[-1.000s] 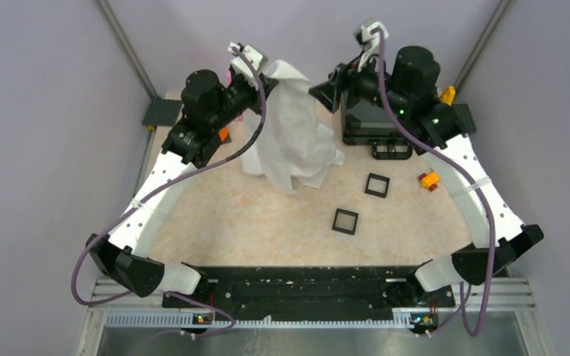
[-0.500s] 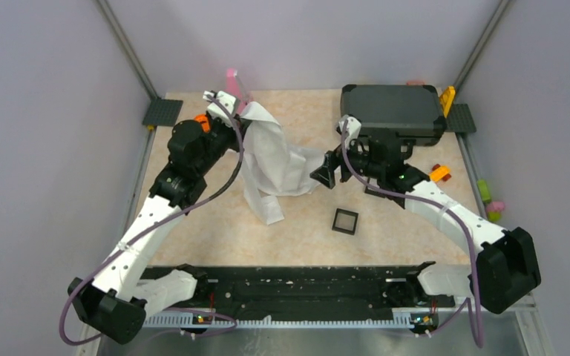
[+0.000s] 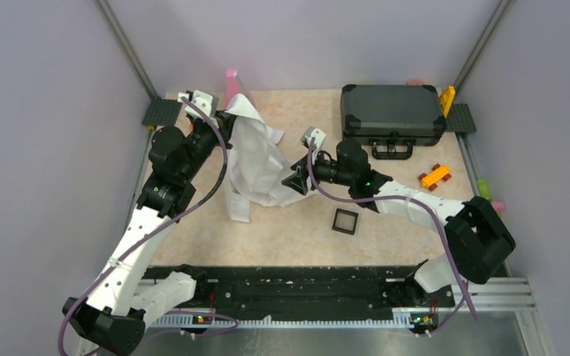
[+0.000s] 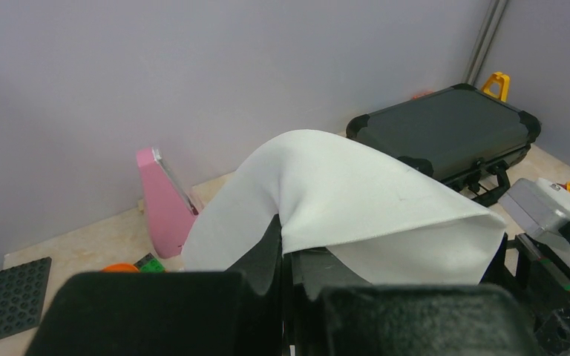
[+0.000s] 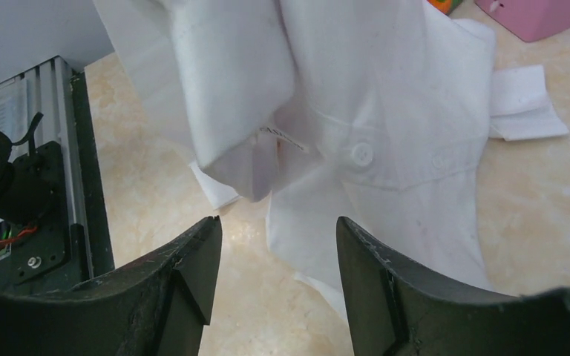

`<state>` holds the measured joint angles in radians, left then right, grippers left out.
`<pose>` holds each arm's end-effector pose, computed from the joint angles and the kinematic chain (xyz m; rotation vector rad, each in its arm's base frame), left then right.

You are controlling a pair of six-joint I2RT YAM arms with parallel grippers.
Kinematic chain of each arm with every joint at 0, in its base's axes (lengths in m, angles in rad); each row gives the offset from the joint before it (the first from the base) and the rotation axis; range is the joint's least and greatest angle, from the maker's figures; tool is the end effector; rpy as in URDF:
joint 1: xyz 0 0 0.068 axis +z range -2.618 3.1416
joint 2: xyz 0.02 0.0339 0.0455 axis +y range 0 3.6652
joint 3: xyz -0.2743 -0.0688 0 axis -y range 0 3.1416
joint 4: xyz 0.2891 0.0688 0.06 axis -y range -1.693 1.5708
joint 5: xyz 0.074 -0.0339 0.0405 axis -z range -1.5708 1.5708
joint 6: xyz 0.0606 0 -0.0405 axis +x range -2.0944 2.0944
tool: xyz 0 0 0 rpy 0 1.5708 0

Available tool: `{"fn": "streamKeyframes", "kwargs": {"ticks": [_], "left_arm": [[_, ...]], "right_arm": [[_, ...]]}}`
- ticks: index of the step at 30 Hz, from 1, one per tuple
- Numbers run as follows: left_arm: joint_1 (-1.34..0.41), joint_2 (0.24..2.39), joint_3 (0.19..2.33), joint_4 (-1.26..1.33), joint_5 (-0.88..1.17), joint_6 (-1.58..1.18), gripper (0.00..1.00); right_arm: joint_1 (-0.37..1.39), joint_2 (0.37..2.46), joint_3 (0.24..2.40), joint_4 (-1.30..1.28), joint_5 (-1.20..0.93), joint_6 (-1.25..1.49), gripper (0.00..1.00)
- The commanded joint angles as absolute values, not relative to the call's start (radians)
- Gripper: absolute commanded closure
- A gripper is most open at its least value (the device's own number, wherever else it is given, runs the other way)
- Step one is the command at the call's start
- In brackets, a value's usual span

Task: Remove the brooch from the garment

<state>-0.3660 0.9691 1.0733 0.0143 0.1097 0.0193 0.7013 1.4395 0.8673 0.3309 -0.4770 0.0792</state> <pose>0.2584 -0.1062 0.4452 0.3682 1.4161 -0.3626 0.2752 0.2689 0.2488 -0.9081 1.6649 0.9743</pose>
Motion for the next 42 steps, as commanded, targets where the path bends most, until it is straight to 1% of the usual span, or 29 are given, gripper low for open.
{"fn": "streamKeyframes", "kwargs": {"ticks": [1,4,7,8,10,11,12,13,16,18,22,24,27,29,30,32,33,34,36,37,38,41,42], "left_arm": [[-0.361,0.956,1.118,0.064,0.114,0.007,1.00],[-0.357,0.966,1.137,0.044,0.119,0.008,1.00],[-0.356,0.975,1.158,0.028,0.126,0.011,1.00],[-0.355,0.974,1.163,0.025,0.126,0.012,1.00],[-0.352,0.978,1.175,0.020,0.121,0.017,1.00],[-0.348,0.982,1.184,0.014,0.116,0.021,1.00],[-0.342,0.988,1.199,0.006,0.107,0.024,1.00],[-0.326,1.000,1.223,-0.035,0.102,0.020,1.00],[-0.238,1.041,1.305,-0.135,0.121,-0.025,1.00],[-0.189,1.044,1.316,-0.146,0.154,-0.055,1.00],[-0.170,1.055,1.328,-0.145,0.165,-0.064,1.00],[-0.169,1.062,1.334,-0.145,0.180,-0.073,1.00],[-0.169,1.060,1.342,-0.144,0.184,-0.076,1.00],[-0.167,1.053,1.338,-0.142,0.171,-0.068,1.00],[-0.163,1.052,1.334,-0.139,0.167,-0.065,1.00],[-0.155,1.053,1.324,-0.124,0.169,-0.071,1.00],[-0.150,1.055,1.317,-0.114,0.171,-0.078,1.00],[-0.146,1.055,1.306,-0.102,0.173,-0.087,1.00],[-0.139,1.056,1.295,-0.082,0.175,-0.104,1.00],[-0.136,1.057,1.293,-0.078,0.175,-0.109,1.00],[-0.134,1.059,1.298,-0.079,0.174,-0.111,1.00],[-0.129,1.064,1.313,-0.087,0.172,-0.113,1.00],[-0.129,1.065,1.316,-0.088,0.170,-0.113,1.00]], "right_arm": [[0.780,1.479,0.950,0.525,-0.452,0.095,0.41],[0.823,1.501,0.959,0.580,-0.433,0.096,0.41],[0.854,1.520,0.983,0.597,-0.385,0.093,0.38],[0.861,1.533,1.006,0.574,-0.348,0.093,0.45],[0.865,1.552,1.058,0.527,-0.302,0.115,0.74],[0.865,1.552,1.080,0.512,-0.300,0.126,0.85],[0.865,1.543,1.096,0.495,-0.301,0.143,0.95],[0.865,1.523,1.110,0.473,-0.288,0.160,1.00],[0.865,1.429,1.171,0.352,-0.192,0.164,1.00],[0.857,1.396,1.283,0.203,-0.138,0.127,1.00],[0.812,1.396,1.533,-0.059,-0.134,0.077,1.00],[0.802,1.407,1.624,-0.137,-0.165,0.042,1.00],[0.801,1.465,1.767,-0.312,-0.323,0.007,1.00],[0.818,1.494,1.788,-0.401,-0.454,-0.009,0.92],[0.836,1.498,1.770,-0.413,-0.476,-0.037,0.85],[0.890,1.496,1.709,-0.428,-0.477,-0.100,0.66],[0.909,1.494,1.670,-0.423,-0.465,-0.116,0.50],[0.918,1.488,1.632,-0.409,-0.449,-0.113,0.39],[0.912,1.448,1.532,-0.348,-0.360,-0.068,0.26],[0.904,1.421,1.466,-0.303,-0.304,-0.043,0.21],[0.890,1.393,1.402,-0.256,-0.275,-0.015,0.20],[0.858,1.306,1.172,-0.089,-0.176,0.106,0.20],[0.858,1.279,1.063,-0.027,-0.141,0.123,0.20]]}}
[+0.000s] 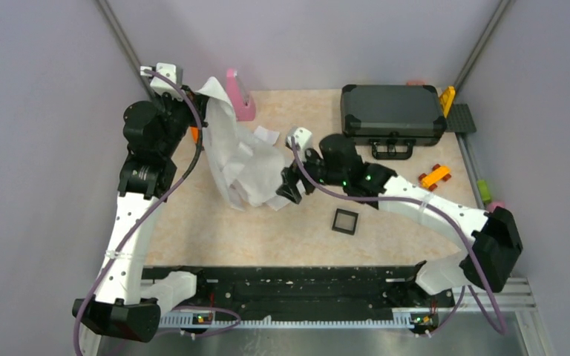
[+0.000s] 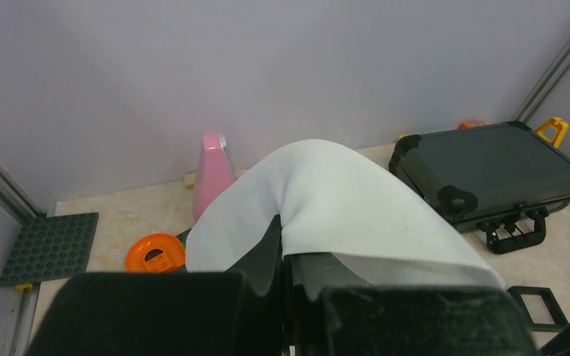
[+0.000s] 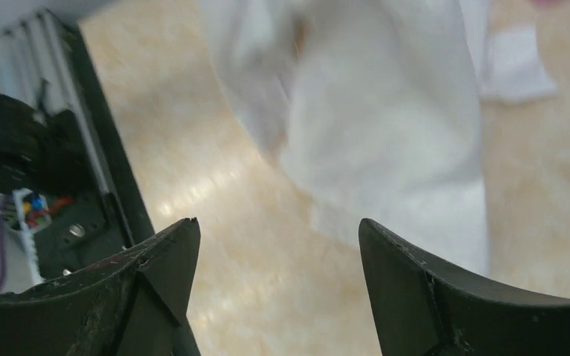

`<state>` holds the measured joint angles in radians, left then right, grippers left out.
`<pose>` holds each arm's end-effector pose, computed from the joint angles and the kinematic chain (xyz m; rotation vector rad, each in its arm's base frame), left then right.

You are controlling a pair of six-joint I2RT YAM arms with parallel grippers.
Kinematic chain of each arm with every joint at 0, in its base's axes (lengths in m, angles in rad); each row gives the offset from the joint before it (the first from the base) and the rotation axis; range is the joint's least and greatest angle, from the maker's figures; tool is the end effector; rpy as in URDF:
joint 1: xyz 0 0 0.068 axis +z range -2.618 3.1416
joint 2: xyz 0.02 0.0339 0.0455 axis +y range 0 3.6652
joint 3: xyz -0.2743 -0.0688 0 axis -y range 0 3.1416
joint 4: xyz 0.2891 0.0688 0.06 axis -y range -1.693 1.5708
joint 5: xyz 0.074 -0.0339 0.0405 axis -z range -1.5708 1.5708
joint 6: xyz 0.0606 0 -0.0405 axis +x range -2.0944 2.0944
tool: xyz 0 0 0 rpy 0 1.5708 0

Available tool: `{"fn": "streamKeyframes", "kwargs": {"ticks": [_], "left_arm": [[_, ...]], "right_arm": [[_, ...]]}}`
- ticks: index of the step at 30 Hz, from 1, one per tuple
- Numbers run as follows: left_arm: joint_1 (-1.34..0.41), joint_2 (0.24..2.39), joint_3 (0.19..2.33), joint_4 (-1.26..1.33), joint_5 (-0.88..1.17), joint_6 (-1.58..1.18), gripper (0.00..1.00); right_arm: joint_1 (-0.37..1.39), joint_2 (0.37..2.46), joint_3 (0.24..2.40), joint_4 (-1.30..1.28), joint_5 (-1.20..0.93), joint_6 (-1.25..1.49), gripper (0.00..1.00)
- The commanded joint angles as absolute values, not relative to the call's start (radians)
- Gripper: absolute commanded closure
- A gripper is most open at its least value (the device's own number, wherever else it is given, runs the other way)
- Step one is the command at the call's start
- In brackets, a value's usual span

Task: Remove the brooch from the garment

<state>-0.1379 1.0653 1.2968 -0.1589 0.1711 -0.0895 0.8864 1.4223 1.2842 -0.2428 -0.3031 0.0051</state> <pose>0.2840 -0.0498 0.4879 0.1747 1.4969 -0.3110 0.2366 0.3186 0.3554 -1.0545 1.7448 0.8711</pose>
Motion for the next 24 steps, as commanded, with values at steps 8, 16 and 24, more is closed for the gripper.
{"fn": "streamKeyframes", "kwargs": {"ticks": [8,16,24], "left_arm": [[-0.127,1.066,1.329,-0.086,0.171,-0.134,1.00],[-0.127,1.081,1.351,-0.113,0.166,-0.146,1.00],[-0.127,1.079,1.355,-0.133,0.158,-0.136,1.00]], "right_arm": [[0.907,1.303,0.720,0.435,-0.027,0.154,0.20],[1.054,1.590,0.893,0.515,0.165,0.178,0.23],[1.177,1.894,1.126,0.575,0.451,0.284,0.24]]}}
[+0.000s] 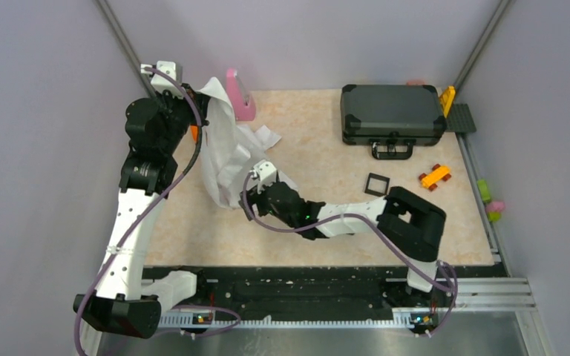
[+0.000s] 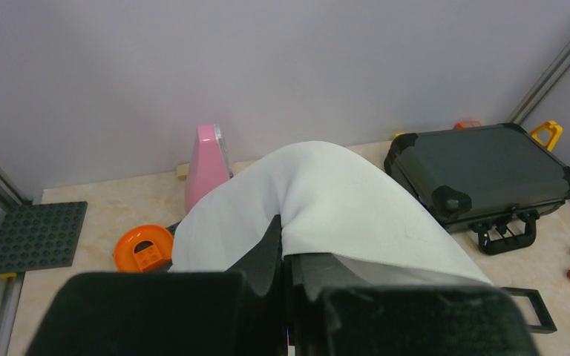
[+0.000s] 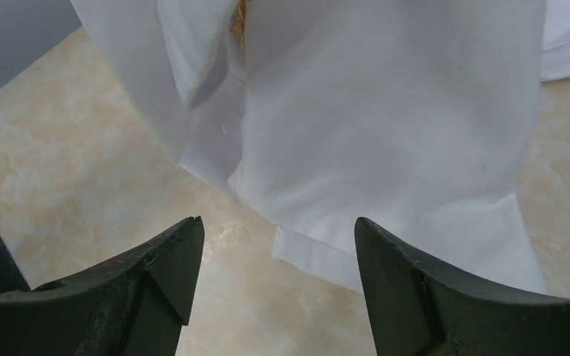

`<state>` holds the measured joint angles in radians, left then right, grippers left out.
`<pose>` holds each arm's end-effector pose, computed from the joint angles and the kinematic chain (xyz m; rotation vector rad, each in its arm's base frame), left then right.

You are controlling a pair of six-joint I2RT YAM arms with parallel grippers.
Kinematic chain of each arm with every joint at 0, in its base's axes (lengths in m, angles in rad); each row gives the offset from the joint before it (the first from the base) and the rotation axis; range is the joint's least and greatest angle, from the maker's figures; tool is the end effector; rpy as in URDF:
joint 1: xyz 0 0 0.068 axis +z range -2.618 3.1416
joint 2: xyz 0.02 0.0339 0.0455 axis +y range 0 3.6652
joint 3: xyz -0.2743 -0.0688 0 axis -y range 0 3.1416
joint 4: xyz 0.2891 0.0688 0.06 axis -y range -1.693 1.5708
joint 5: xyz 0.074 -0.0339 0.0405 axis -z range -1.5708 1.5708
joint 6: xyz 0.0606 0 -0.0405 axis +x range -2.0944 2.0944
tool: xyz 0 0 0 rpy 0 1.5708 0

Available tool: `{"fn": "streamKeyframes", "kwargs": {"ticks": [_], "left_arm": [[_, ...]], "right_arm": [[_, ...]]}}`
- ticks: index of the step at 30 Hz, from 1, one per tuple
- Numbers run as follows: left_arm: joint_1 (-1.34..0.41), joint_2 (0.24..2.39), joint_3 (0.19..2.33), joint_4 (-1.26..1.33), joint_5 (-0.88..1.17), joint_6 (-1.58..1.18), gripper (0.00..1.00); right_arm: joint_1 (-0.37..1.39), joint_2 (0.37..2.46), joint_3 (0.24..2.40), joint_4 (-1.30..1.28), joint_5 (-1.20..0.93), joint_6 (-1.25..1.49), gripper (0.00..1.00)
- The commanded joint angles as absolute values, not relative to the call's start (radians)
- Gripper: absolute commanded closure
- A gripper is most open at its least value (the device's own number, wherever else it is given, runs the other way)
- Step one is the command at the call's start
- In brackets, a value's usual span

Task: Remove the brooch from the garment

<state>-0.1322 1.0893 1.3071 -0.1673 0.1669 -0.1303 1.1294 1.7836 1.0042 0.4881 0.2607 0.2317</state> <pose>0.2920 -0.0490 0.4844 0.1356 1.5244 -0.3363 0.2075 0.4027 0.1830 -0.6583 1.7945 0.6970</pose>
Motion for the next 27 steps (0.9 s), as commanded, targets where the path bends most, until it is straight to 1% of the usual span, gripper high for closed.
{"fn": "streamKeyframes", "kwargs": {"ticks": [1,5,9,15,16,17,19,20,22,24,25,27], "left_arm": [[-0.126,1.080,1.358,-0.134,0.159,-0.135,1.00],[-0.126,1.080,1.366,-0.139,0.159,-0.132,1.00],[-0.123,1.083,1.375,-0.150,0.149,-0.118,1.00],[-0.120,1.094,1.391,-0.170,0.133,-0.100,1.00],[-0.120,1.094,1.391,-0.169,0.133,-0.099,1.00],[-0.119,1.094,1.392,-0.168,0.132,-0.097,1.00],[-0.118,1.097,1.394,-0.167,0.126,-0.087,1.00],[-0.115,1.103,1.395,-0.169,0.117,-0.080,1.00],[-0.106,1.120,1.398,-0.170,0.111,-0.075,1.00],[-0.085,1.148,1.410,-0.176,0.123,-0.084,1.00],[-0.076,1.167,1.418,-0.180,0.131,-0.095,1.00],[-0.060,1.201,1.435,-0.180,0.152,-0.119,1.00]], "right_arm": [[1.189,1.930,1.159,0.579,0.480,0.278,0.24],[1.212,2.052,1.305,0.543,0.546,0.268,0.25],[1.217,2.146,1.411,0.448,0.676,0.296,0.30],[1.217,2.264,1.515,0.398,0.695,0.320,0.37],[1.217,2.281,1.530,0.389,0.694,0.322,0.41],[1.217,2.291,1.542,0.380,0.693,0.322,0.54],[1.217,2.275,1.546,0.347,0.695,0.332,0.97],[1.217,2.227,1.527,0.324,0.677,0.332,1.00],[1.206,2.127,1.437,0.323,0.606,0.319,1.00],[1.162,1.940,1.305,0.322,0.418,0.327,1.00],[1.126,1.881,1.232,0.325,0.343,0.341,1.00],[1.038,1.704,1.138,0.280,0.096,0.370,1.00]]}}
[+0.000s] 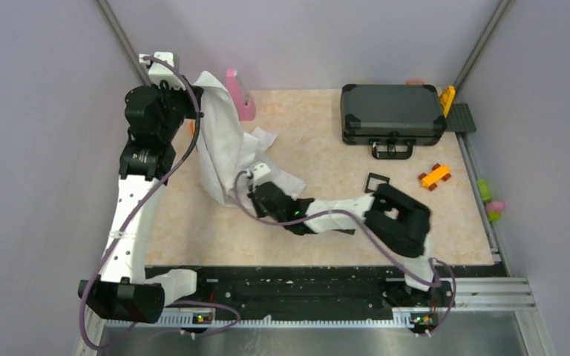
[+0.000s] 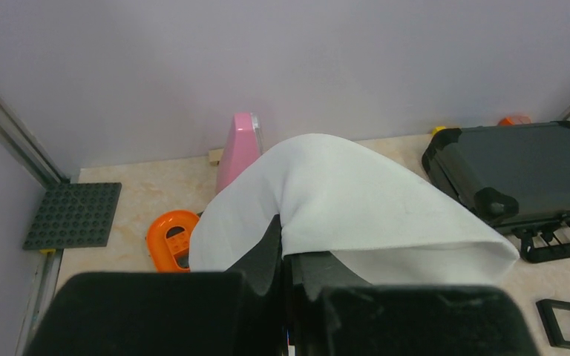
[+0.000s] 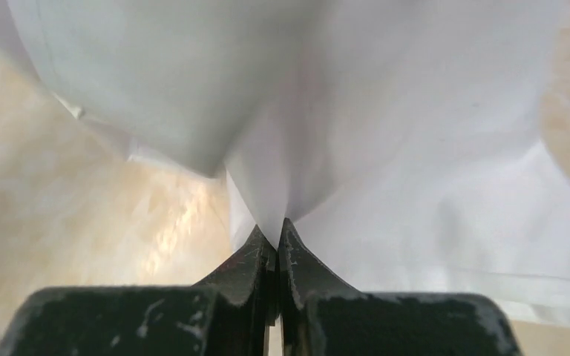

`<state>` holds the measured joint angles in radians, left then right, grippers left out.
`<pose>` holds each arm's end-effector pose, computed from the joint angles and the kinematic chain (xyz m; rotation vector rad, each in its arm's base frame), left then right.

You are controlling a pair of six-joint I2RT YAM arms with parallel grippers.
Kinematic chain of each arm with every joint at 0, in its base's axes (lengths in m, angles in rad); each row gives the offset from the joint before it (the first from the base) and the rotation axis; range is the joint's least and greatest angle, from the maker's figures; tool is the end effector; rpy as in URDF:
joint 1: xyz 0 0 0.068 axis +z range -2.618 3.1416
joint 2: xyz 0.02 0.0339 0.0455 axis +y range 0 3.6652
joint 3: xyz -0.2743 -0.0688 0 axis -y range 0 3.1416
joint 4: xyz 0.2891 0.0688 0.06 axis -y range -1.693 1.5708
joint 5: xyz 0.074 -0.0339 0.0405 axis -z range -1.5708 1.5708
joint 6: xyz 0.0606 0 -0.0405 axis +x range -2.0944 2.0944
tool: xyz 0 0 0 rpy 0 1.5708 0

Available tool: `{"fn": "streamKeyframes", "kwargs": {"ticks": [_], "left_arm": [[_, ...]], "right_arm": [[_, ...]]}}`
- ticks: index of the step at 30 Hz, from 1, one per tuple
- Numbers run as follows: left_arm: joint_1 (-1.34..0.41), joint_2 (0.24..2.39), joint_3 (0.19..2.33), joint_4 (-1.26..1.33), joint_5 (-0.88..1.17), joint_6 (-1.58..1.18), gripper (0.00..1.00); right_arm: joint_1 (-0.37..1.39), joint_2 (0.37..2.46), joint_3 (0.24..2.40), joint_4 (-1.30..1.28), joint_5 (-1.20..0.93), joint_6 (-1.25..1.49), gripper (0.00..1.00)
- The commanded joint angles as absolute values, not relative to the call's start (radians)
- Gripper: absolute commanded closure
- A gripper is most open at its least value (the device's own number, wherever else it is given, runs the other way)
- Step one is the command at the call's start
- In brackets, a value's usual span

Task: Remove the brooch from the garment

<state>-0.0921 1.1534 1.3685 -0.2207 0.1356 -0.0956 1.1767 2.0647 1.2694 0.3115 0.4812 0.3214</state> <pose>0.3104 -0.0369 0.4838 0.1038 1.5786 -0.2538 0.2211 0.4586 0.1312 -0.5609 1.9472 0.4645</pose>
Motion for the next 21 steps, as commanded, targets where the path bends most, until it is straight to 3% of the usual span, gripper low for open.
{"fn": "streamKeyframes", "kwargs": {"ticks": [1,4,9,21], "left_arm": [[-0.055,1.216,1.441,-0.178,0.159,-0.127,1.00],[-0.045,1.254,1.483,-0.180,0.159,-0.138,1.00],[-0.026,1.295,1.604,-0.242,0.142,-0.132,1.00],[0.124,1.323,1.958,-0.361,0.060,-0.145,1.00]], "right_arm": [[1.000,1.640,1.119,0.230,0.024,0.368,1.00],[0.889,1.507,1.153,0.020,-0.110,0.317,1.00],[0.584,1.449,1.412,-0.262,-0.458,0.282,1.00],[0.283,1.709,2.326,-0.829,-0.515,0.189,1.00]]}}
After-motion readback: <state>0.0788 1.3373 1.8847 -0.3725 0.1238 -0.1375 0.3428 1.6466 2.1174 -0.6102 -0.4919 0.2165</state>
